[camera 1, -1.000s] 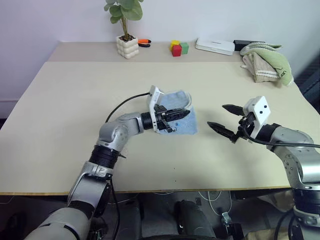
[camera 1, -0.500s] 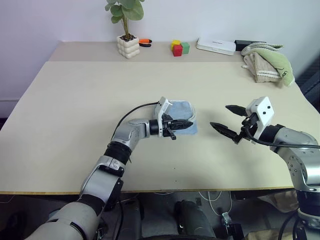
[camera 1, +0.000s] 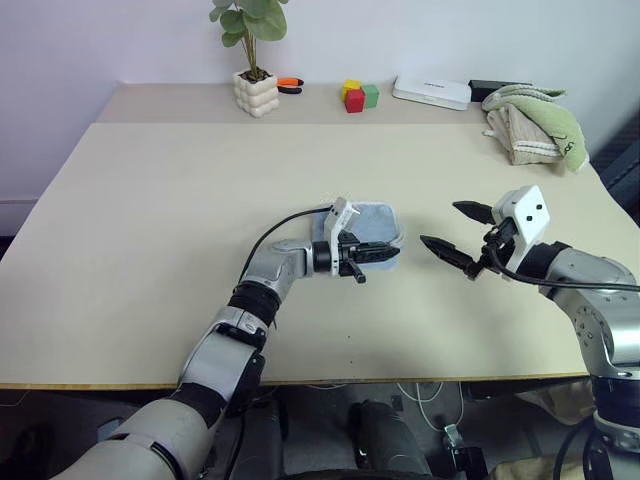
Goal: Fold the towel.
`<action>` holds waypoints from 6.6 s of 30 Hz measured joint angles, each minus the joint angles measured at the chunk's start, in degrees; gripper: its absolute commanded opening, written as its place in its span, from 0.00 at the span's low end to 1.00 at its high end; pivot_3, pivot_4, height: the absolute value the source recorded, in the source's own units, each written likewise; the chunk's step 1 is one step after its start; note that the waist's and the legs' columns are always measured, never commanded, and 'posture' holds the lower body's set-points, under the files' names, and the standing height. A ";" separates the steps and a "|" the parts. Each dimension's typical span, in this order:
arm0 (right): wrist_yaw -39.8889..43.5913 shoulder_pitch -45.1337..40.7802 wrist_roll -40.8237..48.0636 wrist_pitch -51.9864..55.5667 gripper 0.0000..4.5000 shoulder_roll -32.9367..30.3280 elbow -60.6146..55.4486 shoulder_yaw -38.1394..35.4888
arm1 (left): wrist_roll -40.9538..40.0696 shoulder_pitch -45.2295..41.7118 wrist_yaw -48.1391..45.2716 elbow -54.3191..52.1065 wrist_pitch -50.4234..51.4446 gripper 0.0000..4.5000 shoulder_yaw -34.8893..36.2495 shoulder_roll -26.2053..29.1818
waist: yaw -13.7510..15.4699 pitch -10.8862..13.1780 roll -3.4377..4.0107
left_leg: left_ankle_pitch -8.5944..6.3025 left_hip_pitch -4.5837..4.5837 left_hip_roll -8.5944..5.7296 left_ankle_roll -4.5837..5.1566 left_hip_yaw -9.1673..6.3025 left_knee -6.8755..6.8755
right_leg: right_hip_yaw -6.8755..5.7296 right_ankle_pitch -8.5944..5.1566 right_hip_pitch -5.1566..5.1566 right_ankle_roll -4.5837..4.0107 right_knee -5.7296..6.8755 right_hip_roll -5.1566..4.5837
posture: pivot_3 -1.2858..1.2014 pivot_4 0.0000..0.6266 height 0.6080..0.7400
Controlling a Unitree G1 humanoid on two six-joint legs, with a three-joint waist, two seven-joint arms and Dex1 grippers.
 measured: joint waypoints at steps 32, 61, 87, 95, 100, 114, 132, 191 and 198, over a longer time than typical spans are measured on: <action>-25.76 -17.32 -10.14 -6.40 0.00 28.12 14.60 8.93 | -5.77 4.95 20.96 -20.43 4.35 0.00 15.90 3.82 | 0.24 -0.01 0.05 | 0.02 -0.01 0.00 0.00 -0.07 0.09 | -0.07 0.17 0.02 0.31 0.22 0.02 | 0.52 0.24 1.00; -38.19 -17.61 -23.45 -19.04 0.00 32.91 36.62 12.44 | 6.84 3.39 31.79 -2.88 -12.49 0.00 12.94 0.67 | -0.29 -0.02 0.08 | 0.02 0.03 0.02 0.00 -0.06 -0.06 | -0.07 0.17 -0.03 0.32 0.25 0.05 | 0.52 0.24 1.00; -25.24 -19.43 -1.49 9.30 0.97 22.59 24.13 -4.46 | -3.47 7.45 16.23 -18.25 -1.31 0.97 17.49 14.19 | -0.27 -0.01 0.10 | 0.02 0.05 0.05 -0.01 -0.07 -0.05 | -0.08 0.17 0.01 0.32 0.27 0.06 | 0.52 0.24 1.00; -21.32 -21.99 22.07 39.51 0.97 18.73 20.74 -16.18 | -7.97 9.66 -2.80 -23.09 3.48 0.97 16.98 26.12 | -0.40 0.02 0.16 | 0.01 0.03 0.10 0.00 -0.05 -0.14 | -0.08 0.16 -0.06 0.29 0.27 0.07 | 0.52 0.24 1.00; -21.29 -21.78 24.97 47.62 0.97 17.94 19.56 -14.34 | -14.66 13.75 -12.95 -30.56 10.50 0.97 17.42 31.28 | -0.45 0.03 0.17 | 0.01 0.01 0.10 0.01 -0.04 -0.09 | -0.07 0.16 -0.07 0.29 0.27 0.04 | 0.52 0.24 1.00; -21.14 -22.81 22.20 49.08 0.97 18.40 27.21 -8.85 | -18.33 25.87 -21.75 -41.97 15.63 0.97 17.47 42.81 | -0.43 0.04 0.19 | 0.01 -0.02 0.13 0.01 0.01 -0.10 | -0.05 0.14 -0.15 0.26 0.28 0.04 | 0.52 0.24 1.00; -21.41 -25.05 22.08 47.86 0.48 25.32 33.26 -9.27 | -20.82 26.10 -16.00 -43.64 16.84 1.00 17.70 42.40 | -0.65 0.05 0.20 | 0.01 -0.03 0.16 0.01 0.03 -0.16 | -0.04 0.15 -0.23 0.27 0.28 0.09 | 0.52 0.24 1.00; -58.61 0.22 30.48 7.24 0.99 23.71 11.13 -37.01 | -5.75 10.47 -29.74 -18.81 -10.07 1.00 8.43 26.98 | -0.08 0.06 0.35 | 0.00 -0.04 0.09 0.03 0.08 -0.13 | 0.07 0.15 -0.20 0.28 0.28 0.06 | 0.52 0.24 1.00; -61.35 3.85 17.39 -0.91 0.99 18.17 7.97 -35.67 | -5.38 10.38 -28.33 -16.86 -13.25 1.00 8.68 25.24 | -0.67 0.05 0.38 | 0.00 -0.01 0.11 0.04 0.07 -0.11 | 0.10 0.15 -0.20 0.28 0.29 0.11 | 0.52 0.24 1.00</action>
